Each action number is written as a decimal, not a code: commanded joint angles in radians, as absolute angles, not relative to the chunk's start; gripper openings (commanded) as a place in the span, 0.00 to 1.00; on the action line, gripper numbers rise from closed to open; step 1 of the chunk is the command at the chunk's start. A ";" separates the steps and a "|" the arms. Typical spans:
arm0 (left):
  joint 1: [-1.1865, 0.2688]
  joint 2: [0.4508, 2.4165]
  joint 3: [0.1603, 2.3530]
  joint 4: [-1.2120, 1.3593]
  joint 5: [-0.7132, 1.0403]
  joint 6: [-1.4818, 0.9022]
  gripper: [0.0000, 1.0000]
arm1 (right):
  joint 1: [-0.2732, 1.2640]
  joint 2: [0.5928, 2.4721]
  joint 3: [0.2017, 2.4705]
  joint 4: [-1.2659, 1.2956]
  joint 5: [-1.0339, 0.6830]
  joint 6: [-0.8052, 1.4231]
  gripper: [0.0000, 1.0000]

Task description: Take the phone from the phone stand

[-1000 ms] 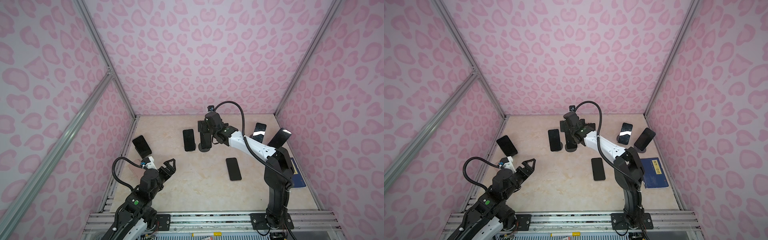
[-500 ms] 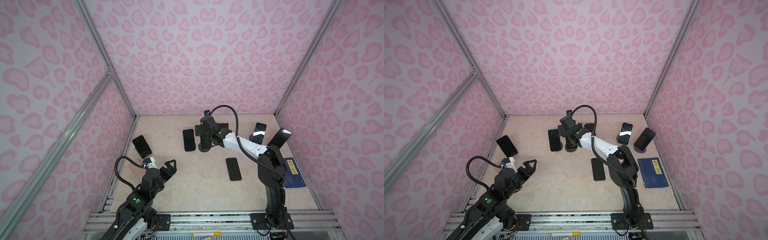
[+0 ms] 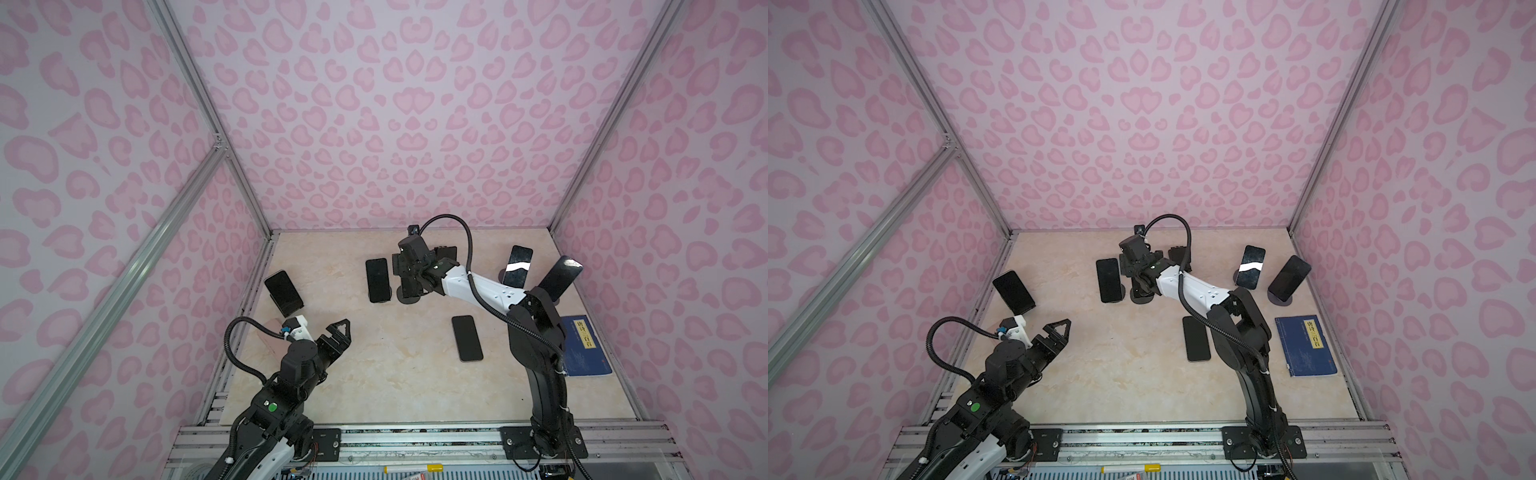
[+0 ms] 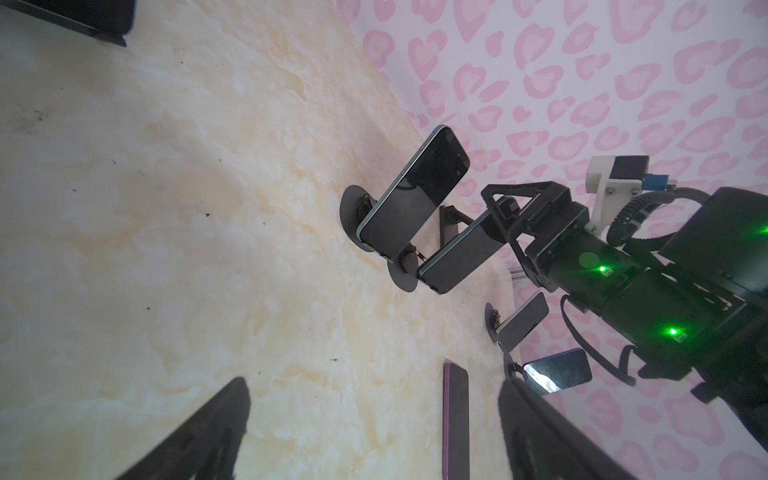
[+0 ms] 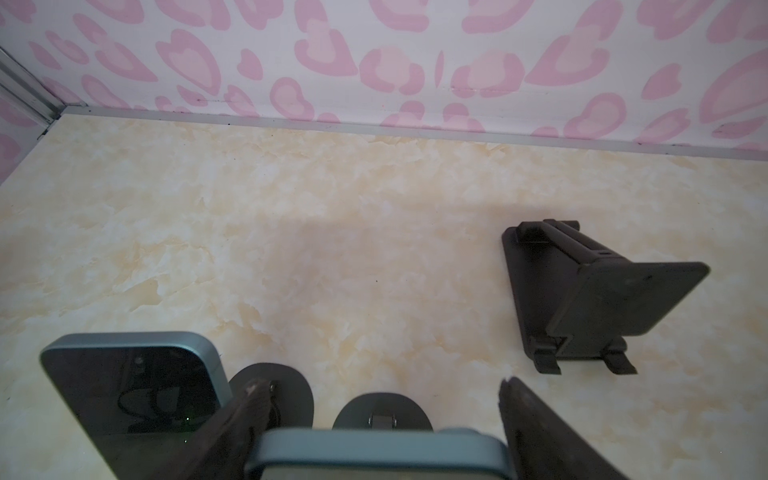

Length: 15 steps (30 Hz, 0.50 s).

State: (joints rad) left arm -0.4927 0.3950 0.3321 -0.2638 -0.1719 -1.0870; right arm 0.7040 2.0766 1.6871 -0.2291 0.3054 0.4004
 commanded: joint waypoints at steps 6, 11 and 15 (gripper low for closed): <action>-0.492 0.380 0.330 -0.252 -0.203 -1.076 0.97 | 0.700 2.081 1.673 -0.203 0.313 0.403 0.80; -0.493 0.370 0.326 -0.251 -0.208 -1.071 0.97 | 0.700 2.079 1.670 -0.202 0.301 0.396 0.76; -0.492 0.363 0.325 -0.252 -0.212 -1.068 0.97 | 0.702 2.059 1.663 -0.196 0.296 0.390 0.75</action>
State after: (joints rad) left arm -0.4927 0.3683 0.3264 -0.2634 -0.1917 -1.0779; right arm 0.7013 2.0720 1.6733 -0.2230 0.3000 0.3992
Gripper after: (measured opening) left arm 0.967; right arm 0.752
